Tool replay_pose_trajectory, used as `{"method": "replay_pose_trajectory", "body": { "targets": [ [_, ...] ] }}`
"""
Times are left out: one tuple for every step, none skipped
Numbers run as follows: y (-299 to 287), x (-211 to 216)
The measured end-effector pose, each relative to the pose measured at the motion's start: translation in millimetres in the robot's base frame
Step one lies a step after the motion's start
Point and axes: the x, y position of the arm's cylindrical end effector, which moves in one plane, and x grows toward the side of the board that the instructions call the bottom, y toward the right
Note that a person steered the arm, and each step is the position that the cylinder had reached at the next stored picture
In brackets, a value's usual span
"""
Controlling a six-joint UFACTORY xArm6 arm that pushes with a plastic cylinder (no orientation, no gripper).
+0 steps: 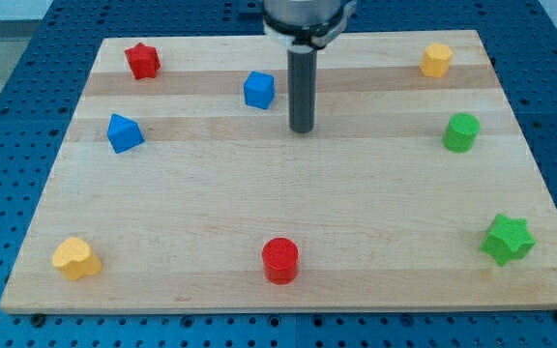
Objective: Push the blue cube towards center
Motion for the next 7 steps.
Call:
{"method": "replay_pose_trajectory", "body": {
  "targets": [
    [-3.0,-54.1],
    [-23.9,-104.0],
    [-39.4,-115.0],
    [-39.4,-101.5],
    [-49.5,-77.6],
    [-59.5,-55.3],
    [-58.8,-61.1]
  ]
}}
